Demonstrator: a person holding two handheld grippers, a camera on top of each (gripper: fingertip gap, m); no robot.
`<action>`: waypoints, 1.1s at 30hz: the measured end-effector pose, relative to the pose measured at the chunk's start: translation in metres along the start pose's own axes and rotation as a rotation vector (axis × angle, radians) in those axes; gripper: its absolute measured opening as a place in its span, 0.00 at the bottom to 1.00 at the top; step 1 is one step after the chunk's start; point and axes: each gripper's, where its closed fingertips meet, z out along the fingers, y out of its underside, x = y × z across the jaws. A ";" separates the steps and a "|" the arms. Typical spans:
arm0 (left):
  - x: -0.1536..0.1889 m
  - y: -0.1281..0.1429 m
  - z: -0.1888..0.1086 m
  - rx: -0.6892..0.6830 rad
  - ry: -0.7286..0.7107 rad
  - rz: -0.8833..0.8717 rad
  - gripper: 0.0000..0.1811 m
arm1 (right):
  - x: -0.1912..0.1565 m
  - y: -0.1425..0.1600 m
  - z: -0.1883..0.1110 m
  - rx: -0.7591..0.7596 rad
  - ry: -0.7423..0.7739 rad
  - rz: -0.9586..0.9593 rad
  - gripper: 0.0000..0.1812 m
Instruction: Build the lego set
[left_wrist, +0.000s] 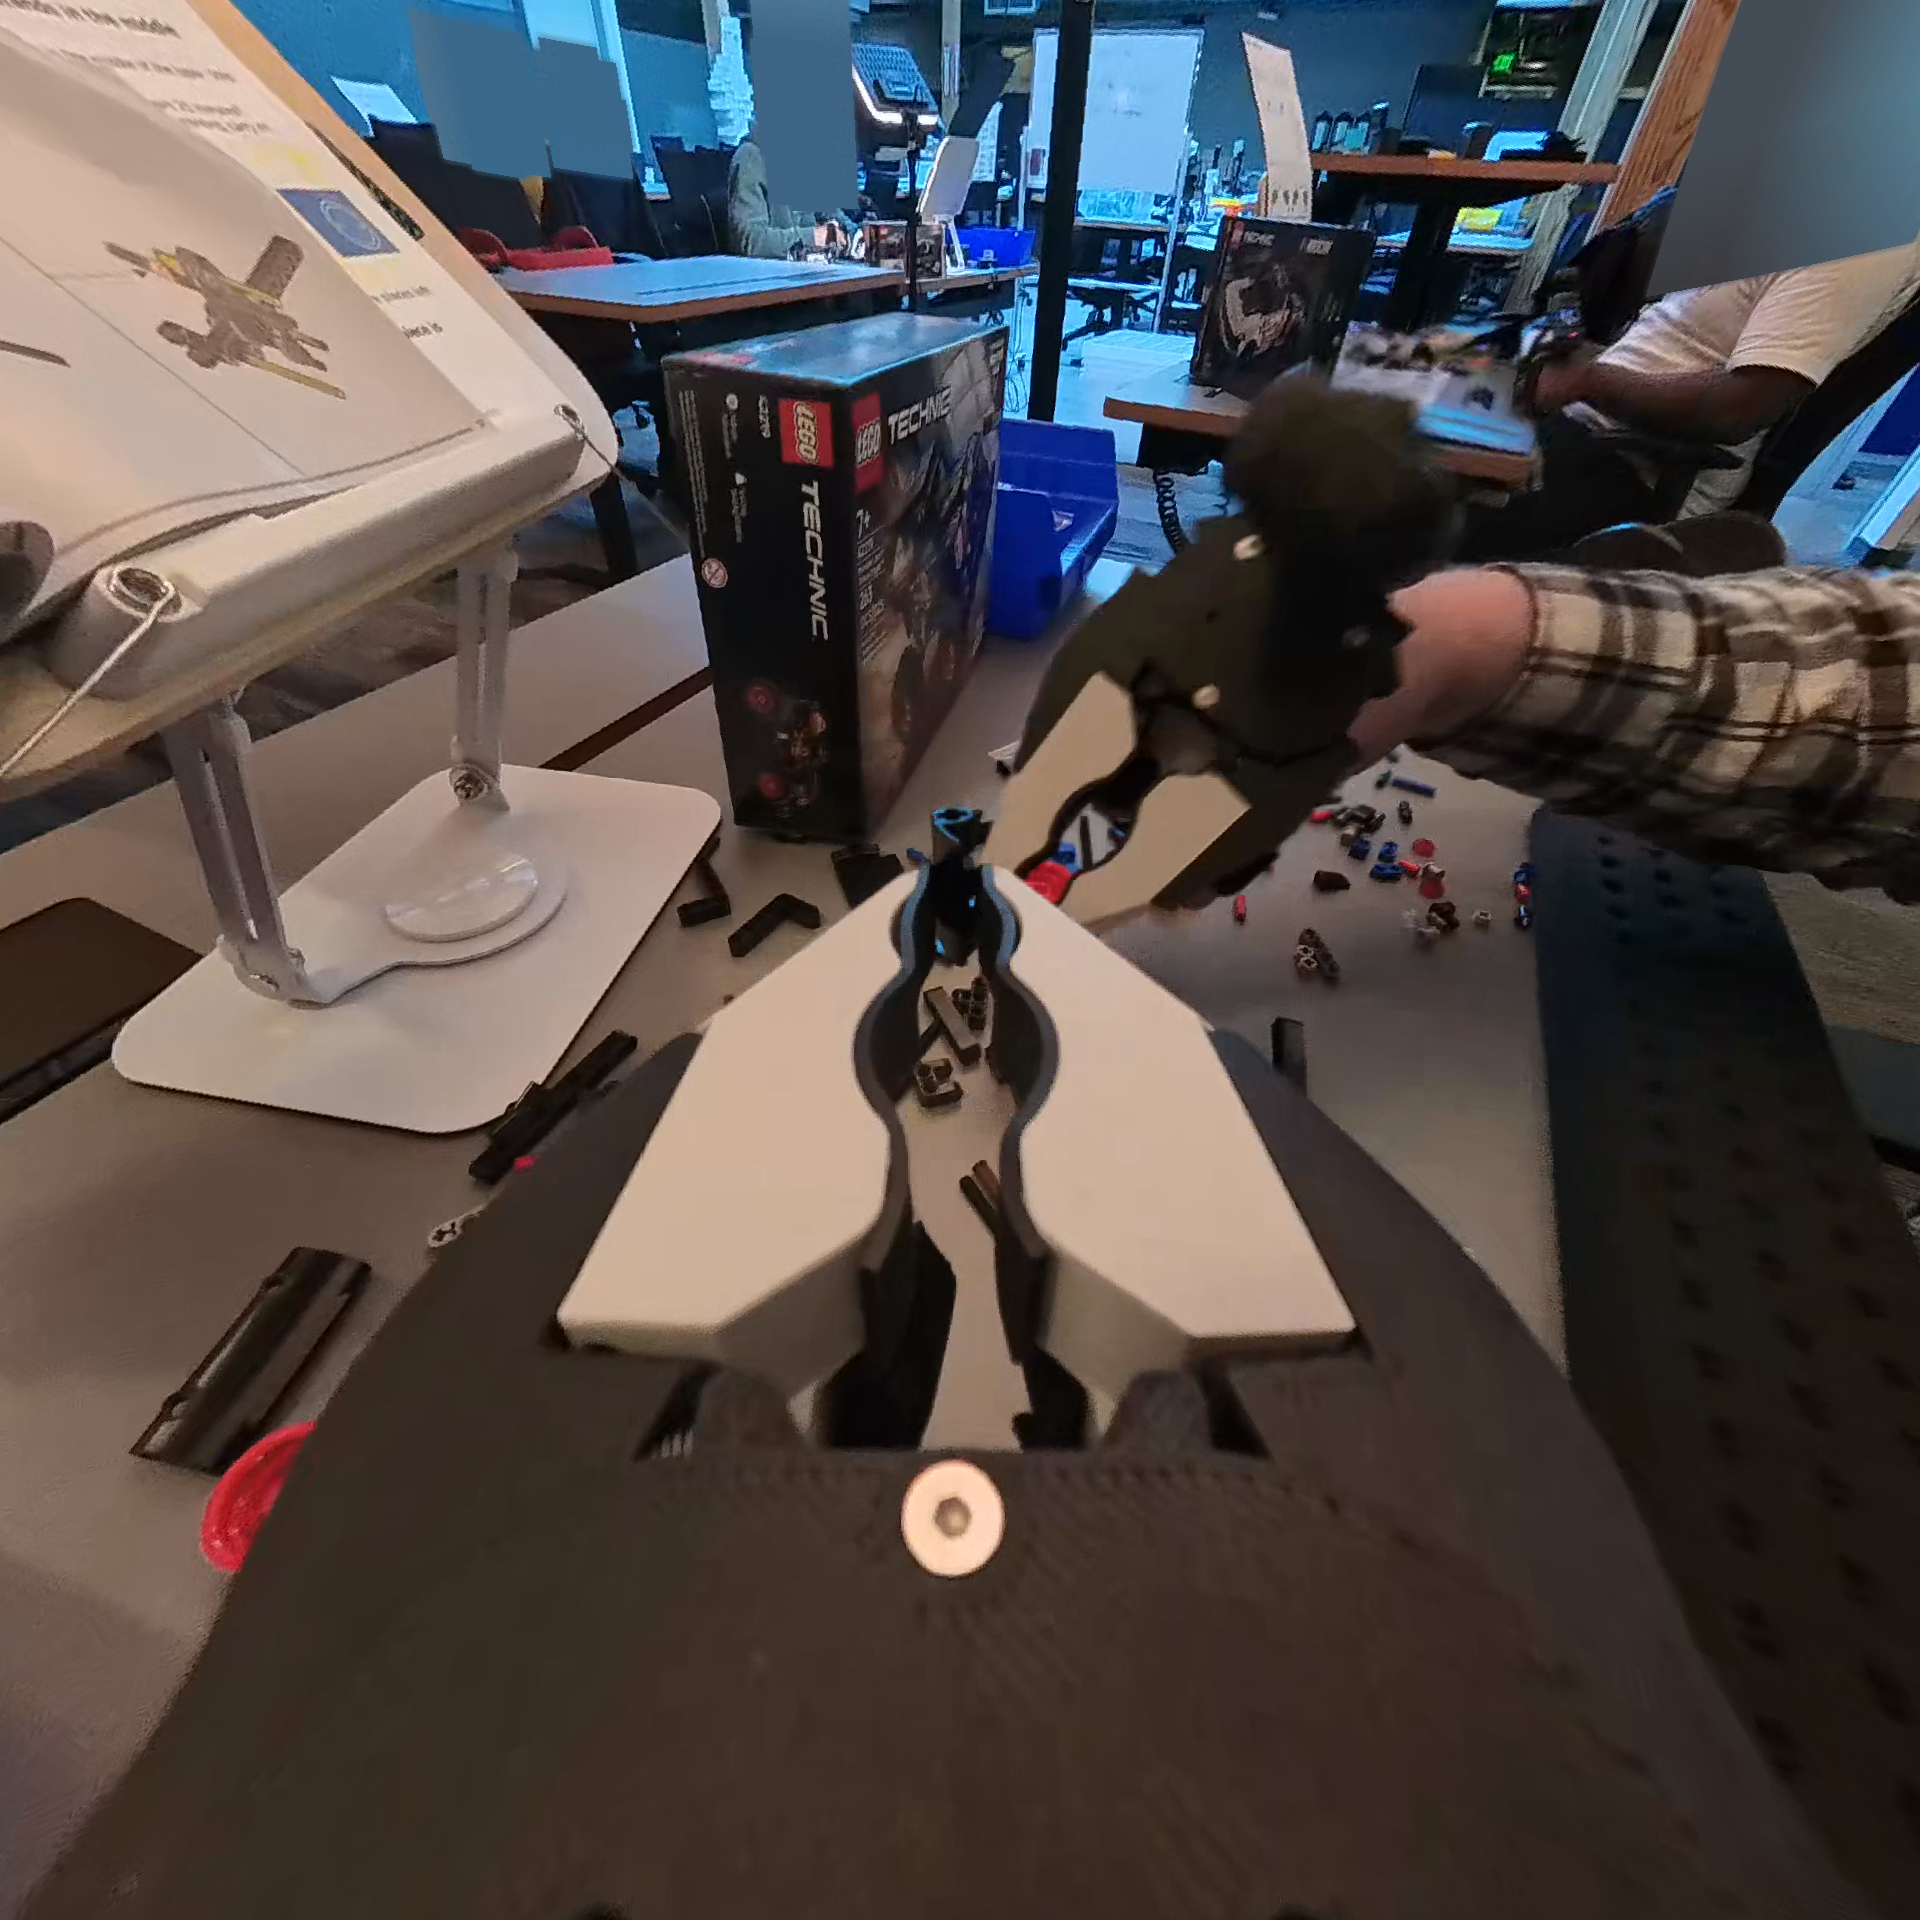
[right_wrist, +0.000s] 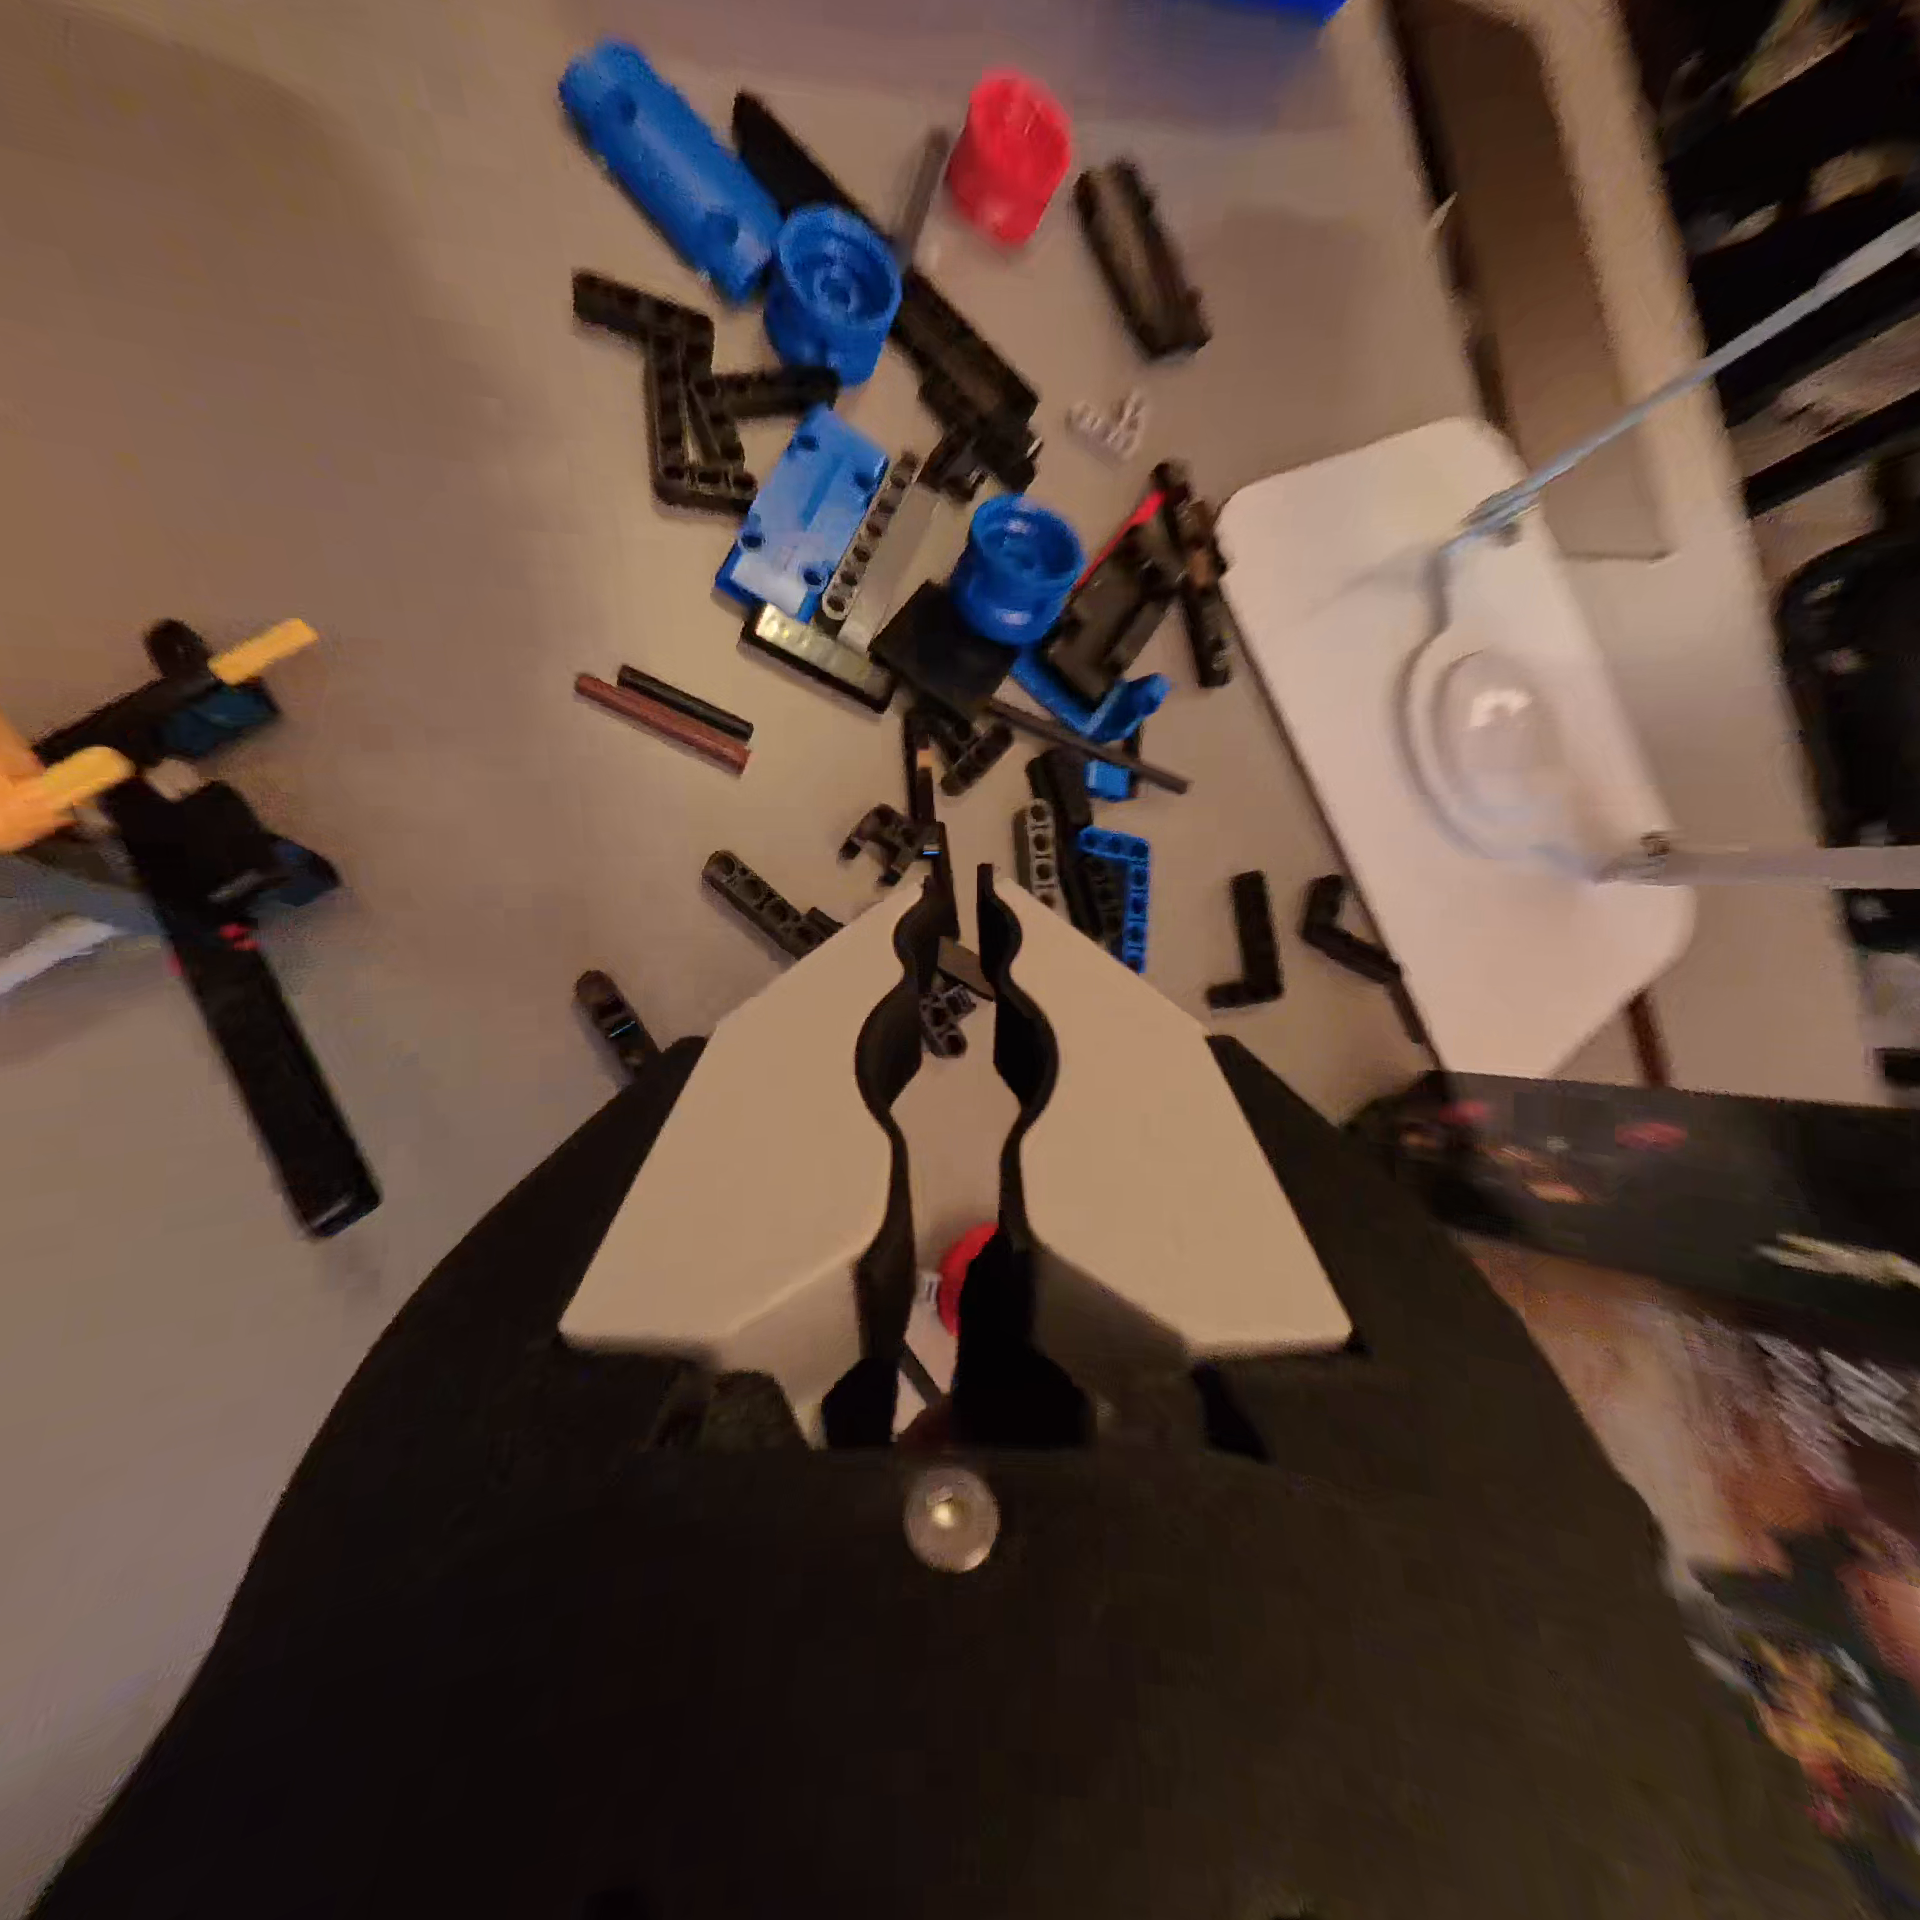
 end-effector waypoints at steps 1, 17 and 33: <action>0.000 0.002 0.001 -0.003 0.001 -0.005 0.03 | -0.001 0.005 0.011 -0.031 -0.038 0.010 0.04; -0.005 0.006 0.006 0.014 0.015 -0.062 0.03 | 0.005 0.026 0.040 -0.106 -0.179 0.091 0.00; -0.013 -0.037 -0.018 0.368 0.081 -0.228 0.03 | 0.001 -0.100 -0.061 0.441 0.053 0.177 0.00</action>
